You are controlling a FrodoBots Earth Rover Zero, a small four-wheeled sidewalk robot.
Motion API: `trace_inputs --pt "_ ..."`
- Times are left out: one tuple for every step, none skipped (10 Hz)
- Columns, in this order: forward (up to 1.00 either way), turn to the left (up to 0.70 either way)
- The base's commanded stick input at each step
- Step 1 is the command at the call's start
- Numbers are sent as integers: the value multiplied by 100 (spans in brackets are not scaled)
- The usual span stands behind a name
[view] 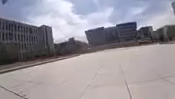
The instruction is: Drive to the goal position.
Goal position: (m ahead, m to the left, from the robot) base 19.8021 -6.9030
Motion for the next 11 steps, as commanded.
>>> trace_inputs --pt "70 0" --pt "70 2" --pt "70 8" --pt "70 14" --pt "70 14" --pt "70 1" --pt "70 0" --pt "70 0" --pt "70 0" --pt "70 0" --pt "70 0"
